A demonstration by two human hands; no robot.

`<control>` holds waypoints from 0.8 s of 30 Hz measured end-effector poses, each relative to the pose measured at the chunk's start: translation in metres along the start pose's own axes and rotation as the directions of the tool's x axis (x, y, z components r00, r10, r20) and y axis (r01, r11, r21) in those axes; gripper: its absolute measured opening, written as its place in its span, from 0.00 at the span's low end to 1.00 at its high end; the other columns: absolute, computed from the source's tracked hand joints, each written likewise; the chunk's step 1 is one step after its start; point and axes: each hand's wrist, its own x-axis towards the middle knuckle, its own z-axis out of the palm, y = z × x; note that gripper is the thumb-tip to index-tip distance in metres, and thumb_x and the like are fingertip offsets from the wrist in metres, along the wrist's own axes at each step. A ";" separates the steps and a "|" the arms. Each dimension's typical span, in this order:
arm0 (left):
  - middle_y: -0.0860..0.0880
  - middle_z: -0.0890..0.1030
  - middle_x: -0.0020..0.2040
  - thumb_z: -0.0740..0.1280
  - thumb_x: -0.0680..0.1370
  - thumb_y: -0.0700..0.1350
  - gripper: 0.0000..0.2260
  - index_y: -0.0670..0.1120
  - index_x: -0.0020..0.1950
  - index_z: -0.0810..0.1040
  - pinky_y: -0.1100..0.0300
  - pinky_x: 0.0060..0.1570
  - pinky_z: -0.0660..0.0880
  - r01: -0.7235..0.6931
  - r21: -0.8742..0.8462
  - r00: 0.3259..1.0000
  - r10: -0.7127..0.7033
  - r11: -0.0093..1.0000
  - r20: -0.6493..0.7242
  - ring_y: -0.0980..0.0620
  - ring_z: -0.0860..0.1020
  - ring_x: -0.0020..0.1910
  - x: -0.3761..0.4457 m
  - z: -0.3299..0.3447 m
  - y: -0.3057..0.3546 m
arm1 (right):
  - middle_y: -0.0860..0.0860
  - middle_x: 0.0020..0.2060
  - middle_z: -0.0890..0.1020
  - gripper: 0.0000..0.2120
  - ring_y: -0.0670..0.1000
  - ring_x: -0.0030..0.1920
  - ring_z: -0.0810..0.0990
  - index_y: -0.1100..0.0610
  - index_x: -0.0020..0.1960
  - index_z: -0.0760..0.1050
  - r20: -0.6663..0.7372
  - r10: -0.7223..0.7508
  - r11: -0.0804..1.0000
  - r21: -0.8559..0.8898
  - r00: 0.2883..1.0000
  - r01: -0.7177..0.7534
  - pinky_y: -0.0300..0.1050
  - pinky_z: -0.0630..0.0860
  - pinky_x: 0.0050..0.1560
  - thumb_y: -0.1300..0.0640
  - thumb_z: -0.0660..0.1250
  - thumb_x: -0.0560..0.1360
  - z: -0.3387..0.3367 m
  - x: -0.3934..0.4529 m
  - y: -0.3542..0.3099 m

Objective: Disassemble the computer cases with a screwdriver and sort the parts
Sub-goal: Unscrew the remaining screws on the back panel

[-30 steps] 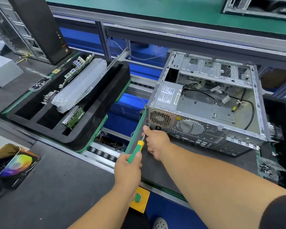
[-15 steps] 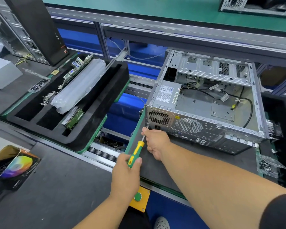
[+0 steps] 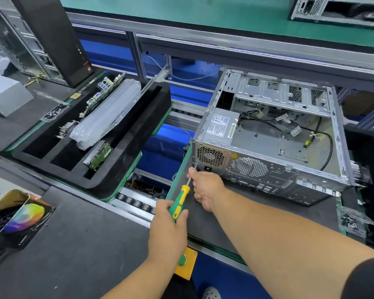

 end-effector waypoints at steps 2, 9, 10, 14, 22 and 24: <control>0.53 0.81 0.39 0.68 0.82 0.55 0.07 0.61 0.51 0.70 0.57 0.31 0.76 0.048 -0.092 0.999 -0.047 0.995 0.010 0.60 0.78 0.34 -0.002 0.003 0.002 | 0.49 0.27 0.67 0.15 0.47 0.26 0.59 0.61 0.51 0.84 0.003 0.002 1.000 0.003 1.000 -0.002 0.42 0.58 0.26 0.48 0.69 0.80 0.000 0.000 0.000; 0.46 0.78 0.34 0.64 0.84 0.58 0.21 0.40 0.55 0.79 0.64 0.19 0.62 0.765 -0.644 0.580 -0.441 0.008 0.684 0.54 0.69 0.25 0.000 0.000 0.031 | 0.50 0.28 0.66 0.17 0.47 0.25 0.58 0.64 0.55 0.82 -0.015 0.019 0.999 0.047 1.000 -0.018 0.41 0.56 0.25 0.49 0.71 0.79 0.002 0.005 0.001; 0.46 0.78 0.34 0.63 0.84 0.58 0.20 0.40 0.55 0.79 0.63 0.21 0.64 0.742 -0.632 0.648 -0.483 0.224 0.590 0.54 0.70 0.25 0.000 0.001 0.030 | 0.50 0.28 0.65 0.16 0.48 0.26 0.58 0.64 0.55 0.82 -0.022 0.023 0.999 0.048 0.999 -0.021 0.41 0.56 0.25 0.49 0.71 0.79 0.002 0.005 0.001; 0.55 0.79 0.40 0.70 0.80 0.58 0.11 0.55 0.55 0.71 0.64 0.28 0.70 0.092 -0.020 0.994 -0.091 0.996 0.061 0.59 0.77 0.33 0.000 0.000 0.018 | 0.49 0.28 0.64 0.16 0.47 0.25 0.57 0.62 0.53 0.83 -0.030 0.042 0.997 0.062 0.999 -0.040 0.42 0.55 0.26 0.49 0.71 0.79 0.004 0.004 -0.001; 0.43 0.80 0.36 0.66 0.83 0.52 0.17 0.38 0.57 0.79 0.64 0.19 0.65 0.756 -0.653 0.606 -0.428 0.047 0.670 0.54 0.72 0.26 0.009 -0.001 0.028 | 0.49 0.27 0.63 0.16 0.47 0.24 0.56 0.60 0.50 0.83 -0.025 0.052 0.996 0.073 0.998 -0.050 0.40 0.55 0.24 0.46 0.73 0.78 0.003 0.008 0.000; 0.43 0.80 0.36 0.66 0.83 0.54 0.19 0.38 0.58 0.80 0.65 0.17 0.64 0.788 -0.613 0.549 -0.388 -0.054 0.740 0.54 0.72 0.25 0.010 -0.003 0.028 | 0.48 0.26 0.63 0.15 0.46 0.23 0.56 0.59 0.49 0.83 -0.018 0.061 0.996 0.070 0.998 -0.060 0.40 0.55 0.24 0.46 0.73 0.78 0.004 0.009 0.000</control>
